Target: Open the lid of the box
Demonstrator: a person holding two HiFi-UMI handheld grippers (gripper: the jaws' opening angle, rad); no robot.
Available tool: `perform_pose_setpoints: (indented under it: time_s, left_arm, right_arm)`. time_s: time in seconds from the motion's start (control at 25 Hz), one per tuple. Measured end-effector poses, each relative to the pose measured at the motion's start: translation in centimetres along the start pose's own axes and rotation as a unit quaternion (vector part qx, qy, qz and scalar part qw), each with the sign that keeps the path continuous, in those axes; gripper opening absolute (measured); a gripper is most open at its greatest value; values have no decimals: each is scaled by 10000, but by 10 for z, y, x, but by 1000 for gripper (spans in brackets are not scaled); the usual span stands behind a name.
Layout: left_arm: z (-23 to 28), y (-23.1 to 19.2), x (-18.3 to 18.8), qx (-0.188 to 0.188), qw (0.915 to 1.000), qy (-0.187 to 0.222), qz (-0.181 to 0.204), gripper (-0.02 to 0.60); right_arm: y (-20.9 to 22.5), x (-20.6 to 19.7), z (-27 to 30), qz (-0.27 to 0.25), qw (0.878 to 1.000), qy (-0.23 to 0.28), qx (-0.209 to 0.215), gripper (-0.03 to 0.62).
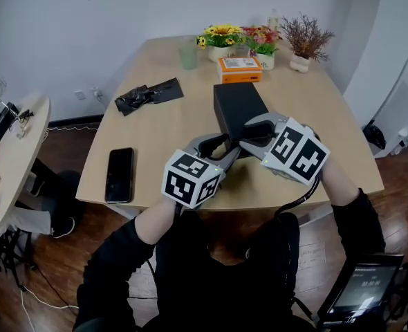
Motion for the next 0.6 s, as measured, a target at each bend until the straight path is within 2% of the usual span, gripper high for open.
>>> perform_pose_setpoints:
  time_s: [0.32,0.4,0.48,0.56,0.6]
  left_arm:
    - [-2,1,0,9,10000,-20,37,140]
    - [-4,3,2,41,9999,7,165,138]
    - [-6,5,5,59,9995,43,307,138]
    - [-4,6,6,63,9992,-14,392,138]
    - [-3,6,6,74,9991,-53,416,138]
  right_arm:
    - [4,0,-5,952,9945,415,123,100]
    - [4,0,-8,977,9932,630,-31,104]
    - [5,-4,-17,803,9917,909,-433,107]
    - [14,-17,-27,763,9885,984,-854,215]
    - [22,-28,-31,886,9864,914,-1043,248]
Point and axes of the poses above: the fingertips, and each gripper's own axes: z forward along the fingers, y to its right, x out of its top, the point moved 3 cm from there along -z, backward along the fingers, and after that the axes turned 14 degrees about -x, right-handed, at the moved point
